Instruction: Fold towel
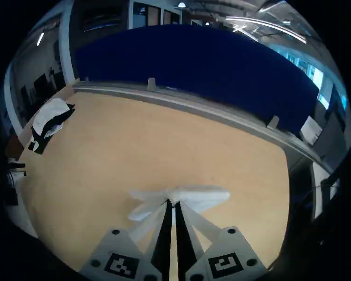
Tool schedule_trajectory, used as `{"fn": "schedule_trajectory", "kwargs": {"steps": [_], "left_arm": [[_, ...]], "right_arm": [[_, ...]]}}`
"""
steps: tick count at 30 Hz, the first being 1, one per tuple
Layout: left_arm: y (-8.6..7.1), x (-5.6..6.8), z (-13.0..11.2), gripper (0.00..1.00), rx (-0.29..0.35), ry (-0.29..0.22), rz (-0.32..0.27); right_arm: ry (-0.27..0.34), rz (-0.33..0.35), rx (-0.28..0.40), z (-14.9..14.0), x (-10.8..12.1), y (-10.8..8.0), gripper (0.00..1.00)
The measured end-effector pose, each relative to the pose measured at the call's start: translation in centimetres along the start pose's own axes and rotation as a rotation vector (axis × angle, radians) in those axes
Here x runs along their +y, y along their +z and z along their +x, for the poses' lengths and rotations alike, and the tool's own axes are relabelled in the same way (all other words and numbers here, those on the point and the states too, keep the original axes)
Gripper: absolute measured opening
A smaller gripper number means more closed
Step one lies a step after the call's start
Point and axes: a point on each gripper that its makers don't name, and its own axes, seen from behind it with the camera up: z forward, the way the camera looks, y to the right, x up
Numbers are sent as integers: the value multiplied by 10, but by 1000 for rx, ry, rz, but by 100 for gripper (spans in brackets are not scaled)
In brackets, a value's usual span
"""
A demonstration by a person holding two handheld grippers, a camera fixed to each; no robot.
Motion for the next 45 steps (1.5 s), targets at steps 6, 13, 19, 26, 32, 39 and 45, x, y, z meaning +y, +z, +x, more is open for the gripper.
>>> {"fn": "schedule_trajectory", "kwargs": {"steps": [6,13,19,26,32,39,45], "left_arm": [[0,4,-1,93,-4,10,-4],[-1,6,-1,93,-5,17,-6],[0,6,-3,93,-8,22,-6],[-1,7,-3,93,-8,27,-6],[-2,9,-3,93,-8,25,-7],[-3,12,-4,93,-9,32,-9],[-2,11,-4,93,-10,35,-8]], "right_arm": [[13,-21,-59,-48,7,-8,5],[42,-43,-128,-100,13,-15,5],[75,-81,-196,-145,21,-14,5],[127,-164,-248,-178,39,-5,5],[136,-213,-291,-194,49,-1,5],[153,-232,-326,-208,50,5,5],[168,-237,-318,-210,51,5,10]]}}
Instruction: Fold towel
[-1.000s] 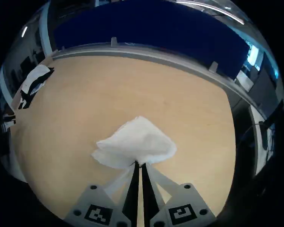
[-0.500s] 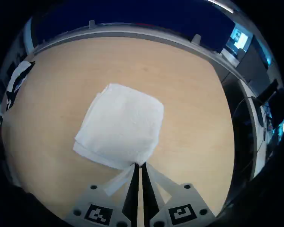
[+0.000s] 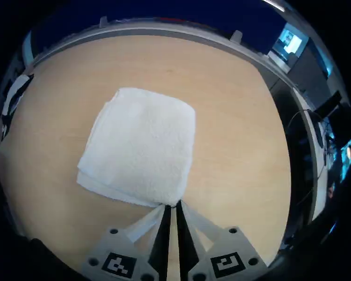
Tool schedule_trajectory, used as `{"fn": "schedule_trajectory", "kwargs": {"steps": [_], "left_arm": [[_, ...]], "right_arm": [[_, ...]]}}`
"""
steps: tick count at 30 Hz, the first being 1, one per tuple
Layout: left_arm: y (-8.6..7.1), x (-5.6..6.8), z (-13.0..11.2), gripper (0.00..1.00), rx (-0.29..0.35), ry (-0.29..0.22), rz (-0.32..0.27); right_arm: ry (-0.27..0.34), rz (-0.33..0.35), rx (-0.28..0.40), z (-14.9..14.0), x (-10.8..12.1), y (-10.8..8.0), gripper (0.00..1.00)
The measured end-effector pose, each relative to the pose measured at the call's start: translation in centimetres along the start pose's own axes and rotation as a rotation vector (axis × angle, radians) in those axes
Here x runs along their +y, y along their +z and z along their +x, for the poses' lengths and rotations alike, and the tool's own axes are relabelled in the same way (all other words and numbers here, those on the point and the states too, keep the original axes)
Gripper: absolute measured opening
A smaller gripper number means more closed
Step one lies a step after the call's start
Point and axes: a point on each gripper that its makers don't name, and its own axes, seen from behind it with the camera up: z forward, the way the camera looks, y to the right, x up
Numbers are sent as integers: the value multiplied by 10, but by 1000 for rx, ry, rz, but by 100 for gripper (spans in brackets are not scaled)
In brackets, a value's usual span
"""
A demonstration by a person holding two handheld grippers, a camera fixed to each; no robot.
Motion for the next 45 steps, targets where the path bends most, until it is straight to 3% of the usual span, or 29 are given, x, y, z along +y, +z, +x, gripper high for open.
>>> {"fn": "schedule_trajectory", "kwargs": {"steps": [5,13,21,27,38,45], "left_arm": [[0,0,0,93,0,3,0],[0,1,2,93,1,3,-3],[-2,1,5,93,8,6,-9],[-4,2,7,93,12,4,-16],[-8,2,11,93,25,9,-23],[-9,-1,16,93,41,9,-26]], "right_arm": [[2,-6,15,0,3,-2,19],[-6,-22,36,-1,8,-10,53],[7,-50,62,-2,15,-18,71],[25,-47,97,2,11,-25,99],[83,-14,176,18,-8,-39,100],[131,34,284,42,-31,-59,100]]}}
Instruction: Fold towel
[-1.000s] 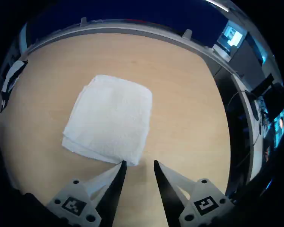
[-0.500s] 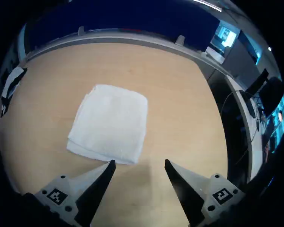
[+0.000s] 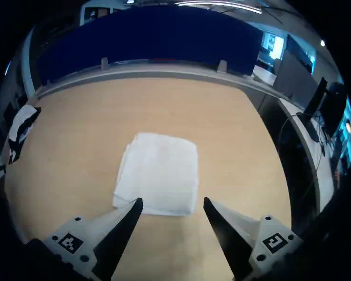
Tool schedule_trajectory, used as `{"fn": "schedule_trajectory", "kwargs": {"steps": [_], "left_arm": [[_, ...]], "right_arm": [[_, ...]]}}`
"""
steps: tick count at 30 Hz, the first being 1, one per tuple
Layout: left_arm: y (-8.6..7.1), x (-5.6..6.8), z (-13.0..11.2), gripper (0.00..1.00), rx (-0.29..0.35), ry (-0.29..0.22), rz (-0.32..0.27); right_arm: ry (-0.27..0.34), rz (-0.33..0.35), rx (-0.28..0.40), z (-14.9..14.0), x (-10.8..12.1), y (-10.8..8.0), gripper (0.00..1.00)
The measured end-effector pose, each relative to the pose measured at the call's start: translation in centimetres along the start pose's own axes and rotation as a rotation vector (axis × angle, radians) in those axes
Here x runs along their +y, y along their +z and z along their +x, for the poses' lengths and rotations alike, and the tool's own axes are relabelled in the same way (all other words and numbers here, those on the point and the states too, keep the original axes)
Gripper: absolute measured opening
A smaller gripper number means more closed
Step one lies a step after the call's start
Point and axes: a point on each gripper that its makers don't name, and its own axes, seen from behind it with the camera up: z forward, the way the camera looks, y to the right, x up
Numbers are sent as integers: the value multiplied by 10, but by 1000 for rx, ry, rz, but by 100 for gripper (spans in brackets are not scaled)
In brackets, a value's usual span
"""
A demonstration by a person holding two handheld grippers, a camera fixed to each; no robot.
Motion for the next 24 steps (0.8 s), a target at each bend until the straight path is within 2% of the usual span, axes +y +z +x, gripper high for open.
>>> {"fn": "schedule_trajectory", "kwargs": {"steps": [6,14,20,24], "left_arm": [[0,-2,7,93,19,2,-4],[0,-5,21,93,55,-2,-12],[1,-3,29,93,75,4,-19],[1,0,34,93,86,10,-26]], "right_arm": [[59,14,131,32,-18,-22,100],[133,40,346,75,-53,-70,100],[149,62,504,102,-82,-109,100],[133,61,599,113,-99,-132,100]]}}
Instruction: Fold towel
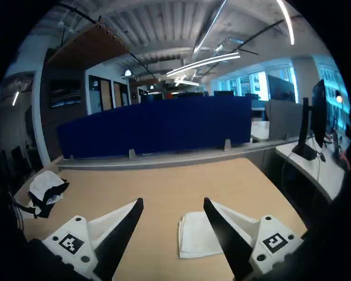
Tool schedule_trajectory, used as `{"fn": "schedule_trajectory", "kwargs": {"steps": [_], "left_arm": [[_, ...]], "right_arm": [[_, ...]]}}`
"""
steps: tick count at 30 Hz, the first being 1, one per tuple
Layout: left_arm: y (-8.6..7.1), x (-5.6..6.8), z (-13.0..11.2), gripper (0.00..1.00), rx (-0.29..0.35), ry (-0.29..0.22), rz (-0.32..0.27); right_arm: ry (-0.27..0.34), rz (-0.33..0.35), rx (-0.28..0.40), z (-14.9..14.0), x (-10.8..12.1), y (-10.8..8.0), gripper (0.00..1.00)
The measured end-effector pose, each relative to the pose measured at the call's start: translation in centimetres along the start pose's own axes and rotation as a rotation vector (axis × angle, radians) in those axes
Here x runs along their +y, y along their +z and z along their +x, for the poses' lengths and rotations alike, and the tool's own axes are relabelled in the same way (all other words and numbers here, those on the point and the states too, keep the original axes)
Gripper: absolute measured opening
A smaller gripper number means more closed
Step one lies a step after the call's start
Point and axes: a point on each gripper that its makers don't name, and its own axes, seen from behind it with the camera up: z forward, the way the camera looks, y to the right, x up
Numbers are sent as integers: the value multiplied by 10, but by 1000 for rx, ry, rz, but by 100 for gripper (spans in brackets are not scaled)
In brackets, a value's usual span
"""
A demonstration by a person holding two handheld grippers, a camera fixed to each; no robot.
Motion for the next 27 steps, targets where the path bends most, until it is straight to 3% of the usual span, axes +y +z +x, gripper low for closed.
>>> {"fn": "schedule_trajectory", "kwargs": {"steps": [5,10,20,27], "left_arm": [[3,0,3,93,13,1,-5],[5,-3,14,93,58,2,-9],[0,-13,68,93,263,29,-7],[-14,-22,107,93,423,41,19]], "right_arm": [[-22,-31,76,7,-9,-10,100],[-12,-17,87,5,-23,-12,100],[3,-3,108,12,-42,-13,100],[-4,-4,109,10,-56,-14,100]]}}
